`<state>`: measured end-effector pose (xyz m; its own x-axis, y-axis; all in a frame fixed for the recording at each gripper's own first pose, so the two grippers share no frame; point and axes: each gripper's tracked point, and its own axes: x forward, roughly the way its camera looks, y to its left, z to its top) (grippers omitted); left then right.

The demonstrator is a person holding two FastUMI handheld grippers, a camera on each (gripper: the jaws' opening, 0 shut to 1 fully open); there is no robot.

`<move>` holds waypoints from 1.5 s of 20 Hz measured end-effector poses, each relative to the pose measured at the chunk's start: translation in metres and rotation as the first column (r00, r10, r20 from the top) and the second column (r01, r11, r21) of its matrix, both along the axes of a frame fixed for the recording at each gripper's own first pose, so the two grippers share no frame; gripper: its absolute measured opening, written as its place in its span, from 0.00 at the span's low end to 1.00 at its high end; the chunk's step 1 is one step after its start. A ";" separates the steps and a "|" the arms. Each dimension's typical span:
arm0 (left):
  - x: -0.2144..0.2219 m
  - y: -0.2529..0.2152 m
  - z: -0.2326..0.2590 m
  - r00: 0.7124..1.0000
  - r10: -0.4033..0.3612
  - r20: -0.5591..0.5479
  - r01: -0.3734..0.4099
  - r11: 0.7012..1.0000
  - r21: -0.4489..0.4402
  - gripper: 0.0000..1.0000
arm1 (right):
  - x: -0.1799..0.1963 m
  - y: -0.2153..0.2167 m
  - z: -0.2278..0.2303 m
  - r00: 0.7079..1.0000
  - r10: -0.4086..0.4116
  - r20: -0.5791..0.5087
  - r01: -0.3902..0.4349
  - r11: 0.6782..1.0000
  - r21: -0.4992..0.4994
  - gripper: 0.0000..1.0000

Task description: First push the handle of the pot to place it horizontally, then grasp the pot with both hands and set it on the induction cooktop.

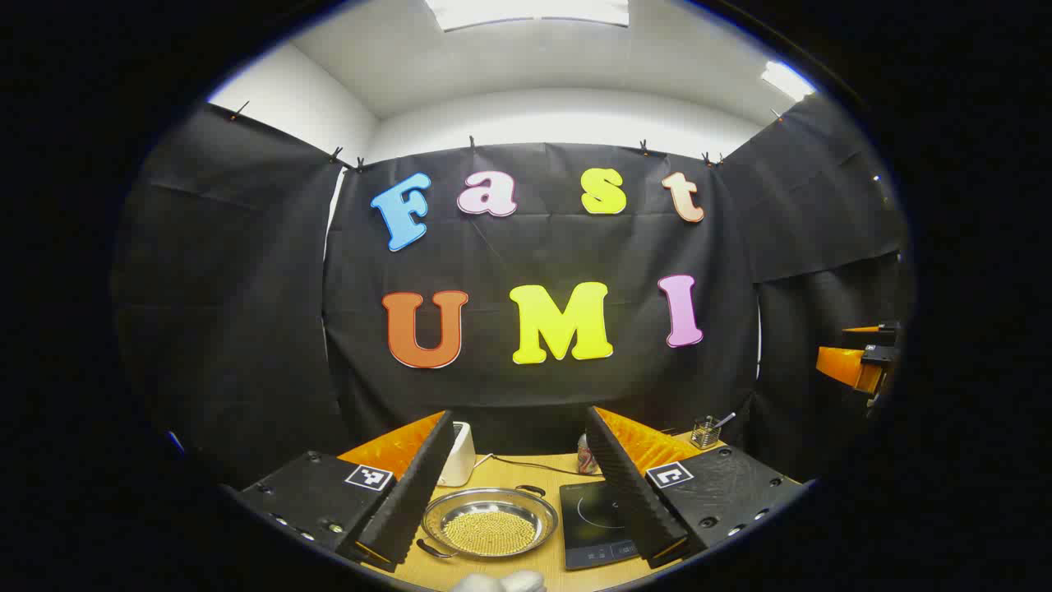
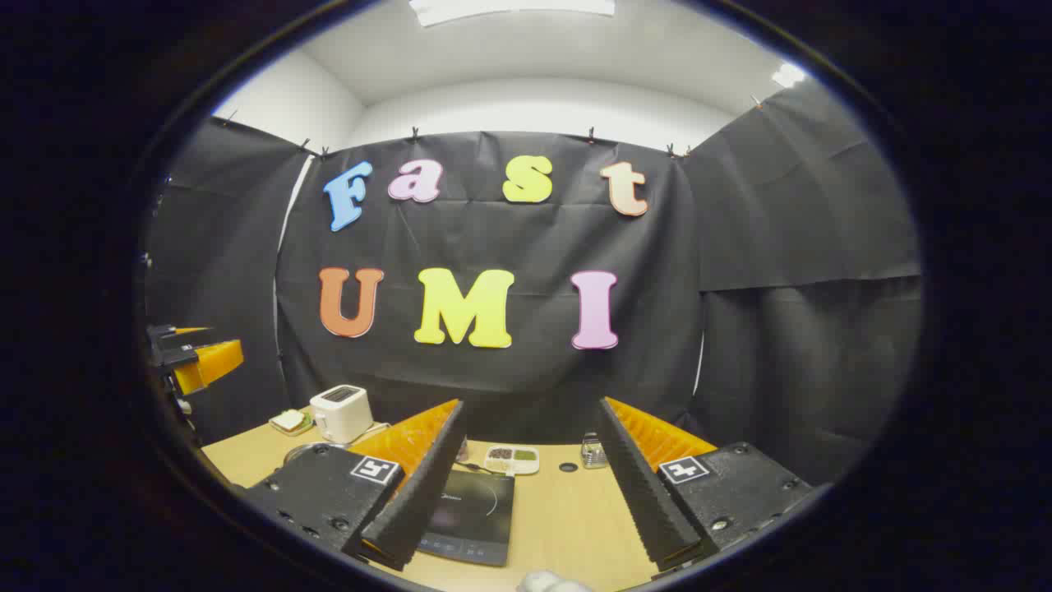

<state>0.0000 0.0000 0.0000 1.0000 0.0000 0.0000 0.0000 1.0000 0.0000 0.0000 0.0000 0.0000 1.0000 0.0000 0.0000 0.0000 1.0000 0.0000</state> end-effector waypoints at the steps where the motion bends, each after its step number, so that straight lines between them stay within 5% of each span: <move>1: 0.001 0.000 0.000 1.000 0.000 -0.002 0.000 1.000 -0.001 0.96 | 0.002 0.002 0.000 1.000 0.002 -0.001 -0.002 1.000 -0.004 0.98; 17: 0.006 0.011 -0.012 0.999 0.049 -0.022 -0.048 0.999 0.018 0.96 | 0.029 0.017 0.013 0.999 0.053 0.012 -0.053 0.998 0.014 1.00; 20: 0.006 0.014 -0.022 0.998 0.041 -0.042 -0.040 0.999 0.030 0.72 | 0.026 0.017 0.014 0.998 0.055 0.013 -0.055 0.998 -0.005 1.00; 22: 0.009 0.004 -0.033 0.997 -0.023 -0.069 0.024 0.999 0.023 0.43 | 0.024 0.016 0.012 0.999 0.053 0.007 -0.053 0.998 -0.023 0.98; 23: 0.010 0.002 -0.041 0.996 -0.042 -0.083 0.043 0.999 0.014 0.18 | 0.024 0.016 0.011 0.999 0.052 0.004 -0.052 0.998 -0.027 0.98; 25: 0.015 -0.002 -0.059 0.989 -0.086 -0.123 0.086 0.996 0.000 0.00 | 0.022 0.015 0.012 0.999 0.049 0.004 -0.049 0.998 -0.032 0.98; 30: 0.019 -0.002 -0.153 0.943 -0.125 -0.308 0.117 0.992 -0.046 0.00 | 0.018 0.002 0.004 1.000 0.012 -0.023 -0.013 0.999 -0.053 0.98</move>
